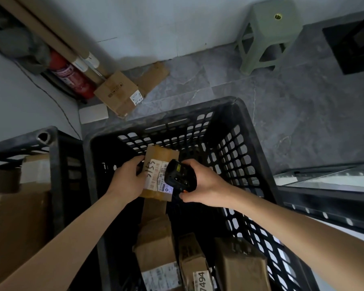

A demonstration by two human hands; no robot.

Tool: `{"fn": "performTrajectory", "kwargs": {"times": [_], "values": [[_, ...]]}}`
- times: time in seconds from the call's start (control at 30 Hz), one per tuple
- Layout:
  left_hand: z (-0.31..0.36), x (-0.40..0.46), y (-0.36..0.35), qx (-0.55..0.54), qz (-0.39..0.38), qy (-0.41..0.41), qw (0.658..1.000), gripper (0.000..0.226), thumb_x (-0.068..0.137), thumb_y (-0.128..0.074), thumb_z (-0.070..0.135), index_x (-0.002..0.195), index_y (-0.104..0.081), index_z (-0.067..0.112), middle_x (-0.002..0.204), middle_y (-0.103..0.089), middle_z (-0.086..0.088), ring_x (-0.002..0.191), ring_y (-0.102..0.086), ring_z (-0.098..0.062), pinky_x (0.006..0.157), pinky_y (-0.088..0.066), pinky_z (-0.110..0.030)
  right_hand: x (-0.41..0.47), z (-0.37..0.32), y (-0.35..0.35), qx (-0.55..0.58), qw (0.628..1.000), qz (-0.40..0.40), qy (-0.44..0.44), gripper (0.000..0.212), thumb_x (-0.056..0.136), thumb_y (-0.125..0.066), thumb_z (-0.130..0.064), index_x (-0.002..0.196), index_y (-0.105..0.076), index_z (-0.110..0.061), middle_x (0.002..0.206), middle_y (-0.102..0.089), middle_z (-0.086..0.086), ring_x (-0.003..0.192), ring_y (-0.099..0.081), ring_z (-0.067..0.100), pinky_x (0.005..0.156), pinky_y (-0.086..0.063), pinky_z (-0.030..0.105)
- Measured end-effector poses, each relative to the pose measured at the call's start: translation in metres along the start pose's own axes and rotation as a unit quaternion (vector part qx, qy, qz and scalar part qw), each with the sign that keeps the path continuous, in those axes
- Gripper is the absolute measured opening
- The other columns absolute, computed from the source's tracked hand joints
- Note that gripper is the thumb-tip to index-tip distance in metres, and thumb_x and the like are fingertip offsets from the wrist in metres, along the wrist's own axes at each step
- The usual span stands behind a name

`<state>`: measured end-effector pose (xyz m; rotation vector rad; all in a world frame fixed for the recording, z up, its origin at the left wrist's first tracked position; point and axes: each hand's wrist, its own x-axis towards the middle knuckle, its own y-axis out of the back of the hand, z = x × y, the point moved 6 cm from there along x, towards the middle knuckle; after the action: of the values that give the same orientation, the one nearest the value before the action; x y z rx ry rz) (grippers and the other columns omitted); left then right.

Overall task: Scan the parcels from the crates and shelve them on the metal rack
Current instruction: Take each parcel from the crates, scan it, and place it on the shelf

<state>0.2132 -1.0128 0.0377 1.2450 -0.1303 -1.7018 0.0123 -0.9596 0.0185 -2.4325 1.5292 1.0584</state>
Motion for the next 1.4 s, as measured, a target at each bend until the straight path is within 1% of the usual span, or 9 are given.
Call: {"fn": "performTrajectory", "kwargs": {"times": [0.17,0.37,0.57,0.77,0.87,1.0,1.1,1.27,1.4], "values": [[-0.008,-0.001,0.0,-0.066,-0.027,0.007,0.997,0.054,0.1,-0.062,0.013,0.15,-0.046,0.028,0.128,-0.066,-0.014,0.119,-0.064,-0.029,0.101,-0.054,-0.051,-0.008,0.001,0.006,0.012,1.0,0.002,-0.001,0.084,0.077,-0.086,-0.019,0.148,-0.042,-0.026,0.126,-0.06,-0.013,0.116,-0.059,0.005,0.1,-0.054,0.033],[0.007,-0.025,0.002,-0.121,-0.038,-0.029,0.992,0.054,0.097,-0.067,0.02,0.147,-0.05,0.032,0.109,-0.074,-0.002,0.102,-0.071,-0.016,0.099,-0.056,-0.042,-0.037,-0.011,0.023,0.01,1.0,0.013,0.003,0.08,0.079,-0.085,-0.021,0.147,-0.043,-0.03,0.129,-0.058,-0.019,0.119,-0.053,-0.006,0.094,-0.044,0.013],[0.036,-0.066,0.033,-0.169,-0.059,-0.076,0.981,0.06,0.093,-0.072,0.013,0.144,-0.053,0.038,0.105,-0.076,0.005,0.1,-0.074,-0.017,0.093,-0.058,-0.047,-0.089,-0.055,0.043,0.0,0.998,0.058,0.029,0.078,0.079,-0.084,-0.02,0.146,-0.045,-0.031,0.128,-0.06,-0.02,0.118,-0.055,-0.007,0.095,-0.045,0.011],[0.078,-0.141,0.082,-0.248,-0.035,-0.159,0.955,0.035,0.086,-0.076,-0.001,0.112,-0.072,0.023,0.104,-0.079,-0.002,0.097,-0.076,-0.021,0.091,-0.059,-0.049,-0.163,-0.115,0.055,-0.008,0.989,0.132,0.059,0.077,0.079,-0.084,-0.023,0.144,-0.045,-0.039,0.125,-0.062,-0.025,0.116,-0.056,-0.01,0.096,-0.045,0.011],[0.097,-0.189,0.101,-0.247,-0.044,-0.225,0.941,0.034,0.086,-0.076,0.001,0.115,-0.073,0.019,0.105,-0.079,0.004,0.099,-0.075,-0.015,0.087,-0.061,-0.036,-0.215,-0.145,0.056,-0.016,0.981,0.18,0.067,0.077,0.079,-0.084,-0.023,0.144,-0.045,-0.04,0.125,-0.062,-0.026,0.116,-0.056,-0.012,0.095,-0.045,0.01],[0.115,-0.269,0.125,-0.187,-0.058,-0.321,0.927,0.049,0.083,-0.081,0.007,0.124,-0.07,0.033,0.108,-0.077,0.013,0.099,-0.072,-0.004,0.083,-0.058,-0.018,-0.305,-0.185,0.046,-0.022,0.966,0.246,0.074,0.077,0.079,-0.085,-0.021,0.142,-0.046,-0.038,0.125,-0.063,-0.024,0.116,-0.056,-0.011,0.093,-0.045,0.007],[0.129,-0.322,0.135,-0.148,-0.086,-0.373,0.912,0.066,0.079,-0.084,0.008,0.132,-0.063,0.042,0.118,-0.073,0.015,0.106,-0.069,-0.003,0.089,-0.058,-0.024,-0.37,-0.212,0.038,-0.032,0.956,0.281,0.073,0.077,0.079,-0.085,-0.019,0.142,-0.045,-0.039,0.122,-0.065,-0.025,0.113,-0.058,-0.014,0.088,-0.043,0.003],[0.167,-0.44,0.147,-0.134,-0.103,-0.461,0.871,0.07,0.08,-0.084,0.007,0.135,-0.06,0.042,0.12,-0.071,0.018,0.106,-0.07,-0.004,0.086,-0.058,-0.021,-0.511,-0.256,0.029,-0.04,0.924,0.374,0.071,0.075,0.078,-0.086,-0.018,0.14,-0.05,-0.037,0.121,-0.068,-0.022,0.112,-0.062,-0.008,0.093,-0.05,0.013],[0.194,-0.536,0.139,-0.138,-0.114,-0.52,0.835,0.063,0.083,-0.08,0.003,0.134,-0.063,0.035,0.117,-0.073,0.018,0.108,-0.07,-0.008,0.098,-0.056,-0.041,-0.623,-0.277,0.015,-0.047,0.897,0.435,0.069,0.076,0.077,-0.085,-0.021,0.141,-0.05,-0.038,0.124,-0.067,-0.021,0.113,-0.062,-0.006,0.096,-0.054,0.022]]}}
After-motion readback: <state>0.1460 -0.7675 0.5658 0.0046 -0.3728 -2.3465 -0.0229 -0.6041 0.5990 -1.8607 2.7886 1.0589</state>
